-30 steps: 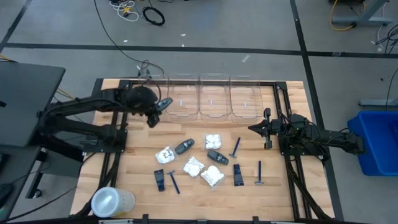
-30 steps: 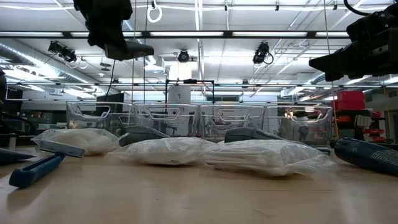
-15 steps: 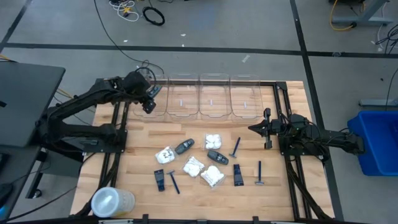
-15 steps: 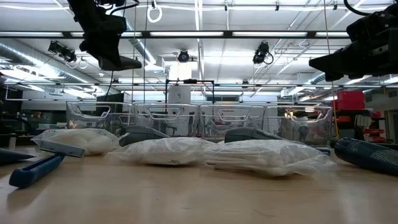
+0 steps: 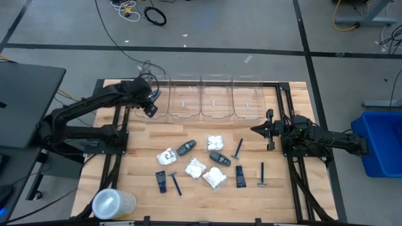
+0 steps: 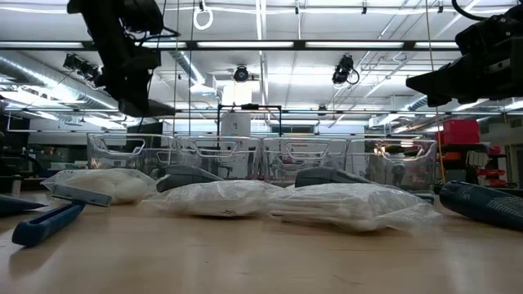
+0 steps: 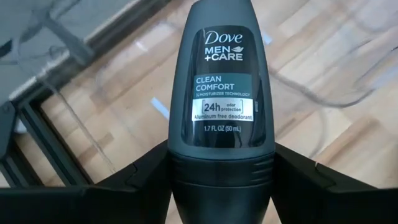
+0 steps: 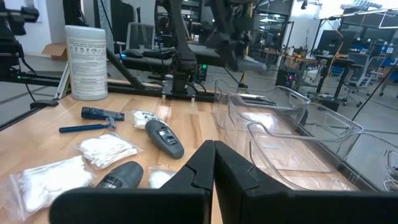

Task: Pick & Place Travel size toiletries
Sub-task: Put the left gray deodorant into the left transparent bin

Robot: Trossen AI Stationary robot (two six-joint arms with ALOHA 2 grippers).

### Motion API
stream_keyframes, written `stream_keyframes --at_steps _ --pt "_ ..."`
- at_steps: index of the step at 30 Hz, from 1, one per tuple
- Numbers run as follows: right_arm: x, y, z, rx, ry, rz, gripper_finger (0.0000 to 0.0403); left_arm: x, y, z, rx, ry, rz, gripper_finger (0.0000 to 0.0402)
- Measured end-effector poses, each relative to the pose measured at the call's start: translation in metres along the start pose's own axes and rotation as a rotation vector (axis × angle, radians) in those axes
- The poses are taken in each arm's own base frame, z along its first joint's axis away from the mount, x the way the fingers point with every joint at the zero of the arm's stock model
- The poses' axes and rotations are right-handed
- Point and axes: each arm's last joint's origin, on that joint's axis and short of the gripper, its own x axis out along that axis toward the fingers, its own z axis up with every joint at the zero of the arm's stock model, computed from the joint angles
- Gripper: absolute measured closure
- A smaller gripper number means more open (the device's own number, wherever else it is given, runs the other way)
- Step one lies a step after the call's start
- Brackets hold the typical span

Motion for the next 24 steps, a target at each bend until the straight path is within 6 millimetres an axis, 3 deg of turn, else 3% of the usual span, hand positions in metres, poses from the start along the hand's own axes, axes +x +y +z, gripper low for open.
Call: stream_keyframes --at_steps 7,18,24 --pt "0.000 0.000 0.000 0.000 0.000 0.000 0.0389 0.018 0.008 -0.010 -0.040 0.035 0.026 0.0183" --pt "0.000 0.000 0.000 0.000 0.000 0.000 0.0389 0.029 0.013 -0.017 -0.063 0.053 0.044 0.0182" --pt "0.000 0.000 0.000 0.000 0.000 0.000 0.0389 0.031 0.013 -0.019 -0.064 0.062 0.045 0.0153"
